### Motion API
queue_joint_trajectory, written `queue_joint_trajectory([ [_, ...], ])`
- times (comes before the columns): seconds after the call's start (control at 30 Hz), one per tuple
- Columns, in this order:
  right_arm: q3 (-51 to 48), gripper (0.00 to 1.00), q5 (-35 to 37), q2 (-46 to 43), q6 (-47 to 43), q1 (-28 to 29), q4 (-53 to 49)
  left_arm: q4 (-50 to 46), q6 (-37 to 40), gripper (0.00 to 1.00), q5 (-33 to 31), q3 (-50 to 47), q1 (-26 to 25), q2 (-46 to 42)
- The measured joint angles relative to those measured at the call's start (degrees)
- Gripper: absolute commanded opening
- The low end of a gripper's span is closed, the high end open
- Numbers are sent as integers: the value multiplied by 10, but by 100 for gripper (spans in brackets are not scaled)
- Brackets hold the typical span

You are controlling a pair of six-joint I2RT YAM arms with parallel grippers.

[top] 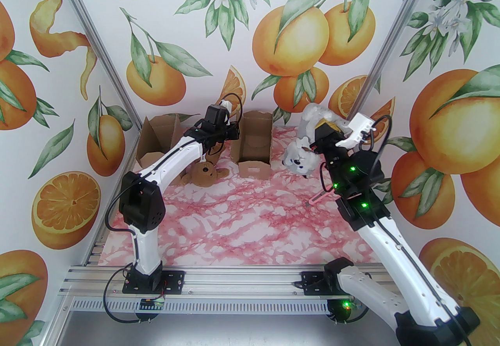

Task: Unpack the express box

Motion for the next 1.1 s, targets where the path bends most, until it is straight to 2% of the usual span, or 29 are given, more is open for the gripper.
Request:
queue_joint_trajectory([
  [0.1, -24, 0, 2, 42, -2, -8, -7, -3, -1, 0, 3, 0, 2, 0],
  [0.3, -53, 0, 1, 186, -10, -18, -27, -8, -12, 0, 18, 0, 7, 1],
  [0.53, -30, 0, -6, 320, -15, -20, -28, -9, -17, 0, 24, 0, 9, 2],
  [0.6, -7, 0, -12, 354, -15, -21, -28, -9, -21, 3, 26, 0, 9, 2],
  [0.63, 5, 3, -13, 370, -14, -21, -29, -9, -23, 8, 28, 0, 9, 2],
  [0.67, 14, 14, -13, 380, -13, -21, -29, -9, -24, 12, 29, 0, 9, 2],
  [0.73, 25, 28, -12, 389, -12, -21, -30, -9, -27, 25, 33, 0, 9, 2],
  [0.83, 38, 62, -10, 391, -11, -22, -35, -7, -27, 38, 39, 0, 9, 2],
  [0.87, 43, 70, -8, 391, -12, -23, -36, -7, -26, 44, 41, 0, 9, 2],
  [0.97, 53, 85, 2, 389, -20, -24, -38, -5, -23, 61, 50, 0, 9, 2],
  [1.1, 53, 99, 18, 376, -33, -24, -47, 10, 1, 71, 52, -5, 8, -7],
])
